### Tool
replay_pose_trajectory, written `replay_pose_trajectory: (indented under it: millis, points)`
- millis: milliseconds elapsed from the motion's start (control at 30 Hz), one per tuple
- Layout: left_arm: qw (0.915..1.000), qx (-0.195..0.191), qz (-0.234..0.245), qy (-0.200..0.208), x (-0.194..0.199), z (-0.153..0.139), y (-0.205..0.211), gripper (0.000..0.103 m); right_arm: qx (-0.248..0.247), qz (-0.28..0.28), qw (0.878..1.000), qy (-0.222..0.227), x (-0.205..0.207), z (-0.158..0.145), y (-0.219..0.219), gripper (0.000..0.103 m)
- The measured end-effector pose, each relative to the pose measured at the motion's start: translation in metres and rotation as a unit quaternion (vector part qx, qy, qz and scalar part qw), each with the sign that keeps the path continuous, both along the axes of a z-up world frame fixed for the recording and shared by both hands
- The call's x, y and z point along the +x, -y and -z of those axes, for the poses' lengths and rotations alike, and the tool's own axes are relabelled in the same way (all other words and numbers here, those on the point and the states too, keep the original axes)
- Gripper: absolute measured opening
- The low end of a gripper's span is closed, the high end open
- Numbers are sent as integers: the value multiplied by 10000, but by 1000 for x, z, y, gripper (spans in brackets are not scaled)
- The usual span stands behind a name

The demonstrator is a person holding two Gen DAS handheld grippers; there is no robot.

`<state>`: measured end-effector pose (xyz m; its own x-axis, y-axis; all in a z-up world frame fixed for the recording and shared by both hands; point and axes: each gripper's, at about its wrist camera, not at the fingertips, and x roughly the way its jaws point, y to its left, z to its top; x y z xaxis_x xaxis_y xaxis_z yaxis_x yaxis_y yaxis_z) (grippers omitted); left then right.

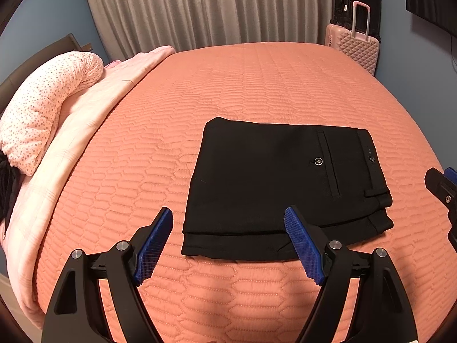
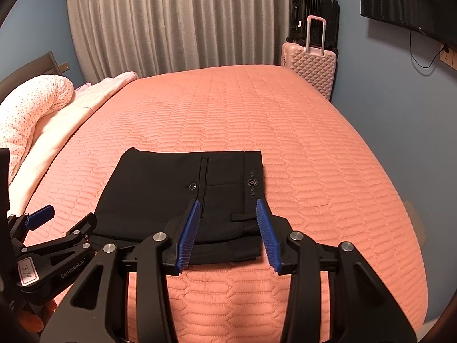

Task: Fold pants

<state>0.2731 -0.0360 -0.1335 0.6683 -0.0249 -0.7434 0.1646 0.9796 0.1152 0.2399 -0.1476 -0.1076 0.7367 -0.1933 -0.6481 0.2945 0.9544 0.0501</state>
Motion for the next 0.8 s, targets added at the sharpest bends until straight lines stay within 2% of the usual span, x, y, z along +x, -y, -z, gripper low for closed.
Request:
replay_pose_trajectory:
  millis: [800]
  points:
    - [10000,-32,42,82,-10,-11,3,78,35,9,10000,69,-15,-8,3,41]
